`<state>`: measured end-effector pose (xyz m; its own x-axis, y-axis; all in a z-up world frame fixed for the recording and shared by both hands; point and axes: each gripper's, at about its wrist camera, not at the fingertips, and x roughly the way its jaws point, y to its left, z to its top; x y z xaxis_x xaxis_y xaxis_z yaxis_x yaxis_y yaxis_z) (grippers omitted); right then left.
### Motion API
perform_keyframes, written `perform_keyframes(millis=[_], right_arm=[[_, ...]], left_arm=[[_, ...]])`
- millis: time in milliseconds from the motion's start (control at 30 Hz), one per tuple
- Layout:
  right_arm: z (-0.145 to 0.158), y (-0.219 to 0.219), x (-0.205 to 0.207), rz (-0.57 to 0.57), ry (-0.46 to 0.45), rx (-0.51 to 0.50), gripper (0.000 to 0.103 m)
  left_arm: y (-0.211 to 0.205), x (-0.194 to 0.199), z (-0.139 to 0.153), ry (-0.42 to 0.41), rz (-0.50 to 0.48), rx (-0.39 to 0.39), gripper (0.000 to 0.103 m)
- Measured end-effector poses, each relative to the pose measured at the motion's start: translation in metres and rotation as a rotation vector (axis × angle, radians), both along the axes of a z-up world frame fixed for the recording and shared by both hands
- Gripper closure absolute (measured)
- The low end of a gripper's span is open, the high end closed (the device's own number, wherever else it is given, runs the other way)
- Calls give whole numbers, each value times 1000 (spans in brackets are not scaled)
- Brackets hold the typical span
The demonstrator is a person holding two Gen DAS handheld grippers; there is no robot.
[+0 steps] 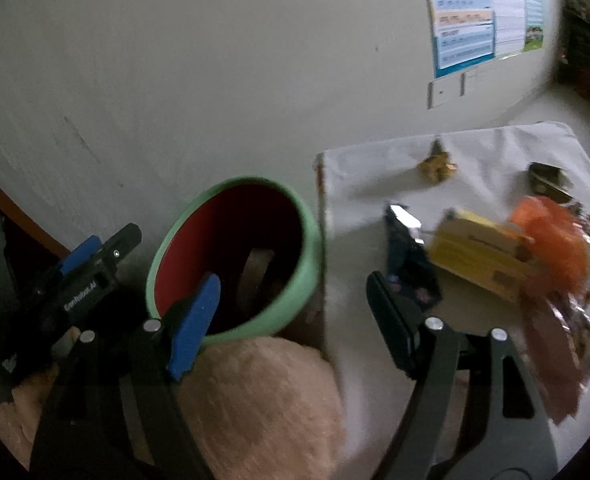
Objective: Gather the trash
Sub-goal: 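Grasp the pink snack bag with the woman print using the right tool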
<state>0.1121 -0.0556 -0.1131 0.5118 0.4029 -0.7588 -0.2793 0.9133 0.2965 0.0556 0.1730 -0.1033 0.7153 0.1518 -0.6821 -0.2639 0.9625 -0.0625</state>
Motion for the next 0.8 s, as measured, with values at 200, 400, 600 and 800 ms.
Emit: perform_keyframes(millis=[200,400,600,800], right_arm=[[14,-56,-23,-83,-55,-34,28],[19,-125,-34,-187,-64,-83,27],[4,-201,-31,-289,-11,-155,27],[-27,-219,-23,-248,91,-184,27]], left_arm=[[-39,-3,17,-18,-102,-6,26],[-79,-8,30,-19,-209,-17,24],[-115,-13,32,-8,-294,-29,21],[-149,-20,30,14,-381,-4,21]])
